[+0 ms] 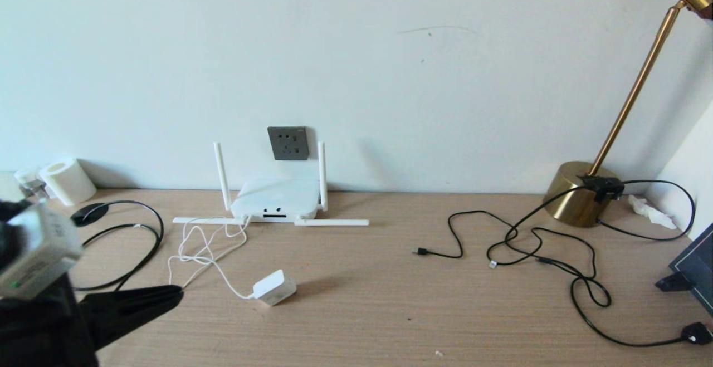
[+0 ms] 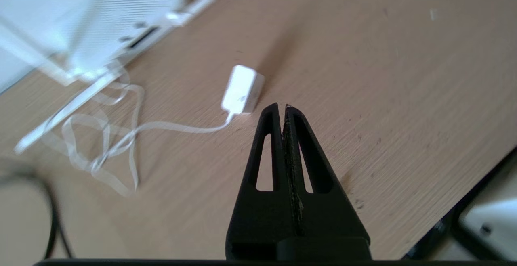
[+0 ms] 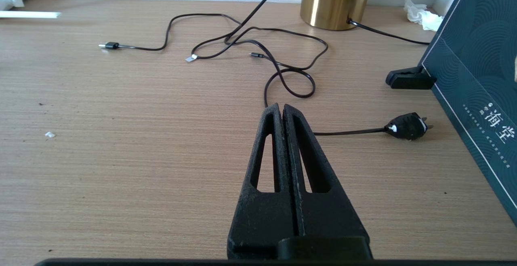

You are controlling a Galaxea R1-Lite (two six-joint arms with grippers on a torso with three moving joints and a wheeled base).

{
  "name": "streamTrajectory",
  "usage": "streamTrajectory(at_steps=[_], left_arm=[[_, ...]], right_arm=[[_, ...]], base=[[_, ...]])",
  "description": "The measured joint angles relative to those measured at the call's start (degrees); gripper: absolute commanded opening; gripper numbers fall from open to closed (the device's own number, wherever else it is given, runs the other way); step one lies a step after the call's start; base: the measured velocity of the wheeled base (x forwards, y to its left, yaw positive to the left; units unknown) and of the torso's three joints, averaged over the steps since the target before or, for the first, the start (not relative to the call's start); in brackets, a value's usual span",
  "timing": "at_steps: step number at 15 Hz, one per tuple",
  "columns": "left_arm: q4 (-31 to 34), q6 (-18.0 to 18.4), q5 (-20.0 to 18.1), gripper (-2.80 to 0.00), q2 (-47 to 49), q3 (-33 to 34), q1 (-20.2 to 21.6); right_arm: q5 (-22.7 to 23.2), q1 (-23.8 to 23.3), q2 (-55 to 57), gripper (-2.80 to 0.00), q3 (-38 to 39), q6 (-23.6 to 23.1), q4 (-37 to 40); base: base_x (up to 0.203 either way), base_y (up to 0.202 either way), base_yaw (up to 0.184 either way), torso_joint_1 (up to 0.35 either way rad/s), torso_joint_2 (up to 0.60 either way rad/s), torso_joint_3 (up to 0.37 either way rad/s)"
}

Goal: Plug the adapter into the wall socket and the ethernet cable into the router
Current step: Pick up plug

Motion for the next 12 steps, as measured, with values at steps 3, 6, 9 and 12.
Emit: streamTrajectory(at_steps=[3,6,9,12], left_arm=[[6.6,9.7,-6.9,-2.8,11.9,-8.5,-0.6],[16.8,18.5,-10.2,-2.8,20.6,-16.0,-0.8],[20.0,20.4,-10.5,-2.8,26.4,-18.8,-1.5],[20.4,21.5,-10.5,0.0,30.4,-20.0,-1.6]], right_arm=[[0.0,0.0,0.0,-2.8,0.0,0.0,0.0],[0.0,0.0,0.0,-2.8,0.0,0.0,0.0],[0.0,0.0,0.0,-2.8,0.0,0.0,0.0],[0.0,0.0,0.0,-2.8,0.0,0.0,0.0]], base=[[0.0,0.0,0.0,0.0,0.0,0.0],[0.0,0.0,0.0,0.0,0.0,0.0],[0.0,0.0,0.0,0.0,0.0,0.0],[0.0,0.0,0.0,0.0,0.0,0.0]])
